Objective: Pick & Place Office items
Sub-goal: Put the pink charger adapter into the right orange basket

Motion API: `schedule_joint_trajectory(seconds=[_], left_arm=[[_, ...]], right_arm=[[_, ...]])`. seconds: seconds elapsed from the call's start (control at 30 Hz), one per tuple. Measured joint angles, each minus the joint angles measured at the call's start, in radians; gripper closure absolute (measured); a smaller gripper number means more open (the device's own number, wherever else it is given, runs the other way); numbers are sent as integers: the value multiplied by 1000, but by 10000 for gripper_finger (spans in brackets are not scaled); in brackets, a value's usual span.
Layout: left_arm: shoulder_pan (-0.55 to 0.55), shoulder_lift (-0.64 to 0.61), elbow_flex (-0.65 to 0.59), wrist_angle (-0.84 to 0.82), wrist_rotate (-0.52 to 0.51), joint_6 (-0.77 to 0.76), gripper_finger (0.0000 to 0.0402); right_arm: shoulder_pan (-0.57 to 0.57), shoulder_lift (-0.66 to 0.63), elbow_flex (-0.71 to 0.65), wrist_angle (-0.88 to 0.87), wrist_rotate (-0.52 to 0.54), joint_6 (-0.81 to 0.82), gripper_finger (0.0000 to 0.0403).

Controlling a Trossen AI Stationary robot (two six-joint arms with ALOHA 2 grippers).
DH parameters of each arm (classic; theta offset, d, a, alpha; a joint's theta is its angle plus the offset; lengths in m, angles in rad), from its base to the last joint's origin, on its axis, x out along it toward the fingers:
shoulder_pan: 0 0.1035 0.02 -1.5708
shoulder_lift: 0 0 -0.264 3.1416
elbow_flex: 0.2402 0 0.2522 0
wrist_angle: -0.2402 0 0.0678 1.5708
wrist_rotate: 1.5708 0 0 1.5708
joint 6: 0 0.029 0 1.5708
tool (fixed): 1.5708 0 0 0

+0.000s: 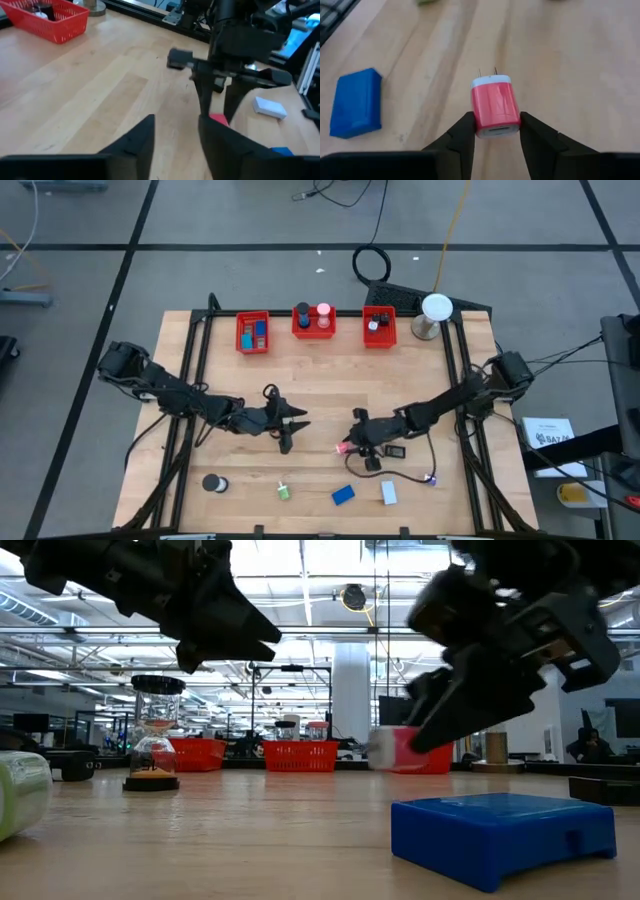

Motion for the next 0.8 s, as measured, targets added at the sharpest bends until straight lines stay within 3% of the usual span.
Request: schedule_joint_trajectory(seconds=[0.1,0.2,0.37,0.53,0.8], left_arm=[[0,0,0,28,0,-5,203],[10,21,0,113,1,58,171],[63,119,27,313,77,186,146],[142,219,144,266,136,223,144],[188,315,393,-33,213,310,144]], right_arm=[[9,-83,-125,114,102,63,287],[10,-157,-280,374,197,116,287],[2,-209,-440,727,297,92,285],[-11,-213,-454,786,301,27,285],[-18,-213,-449,838,298,-39,283]])
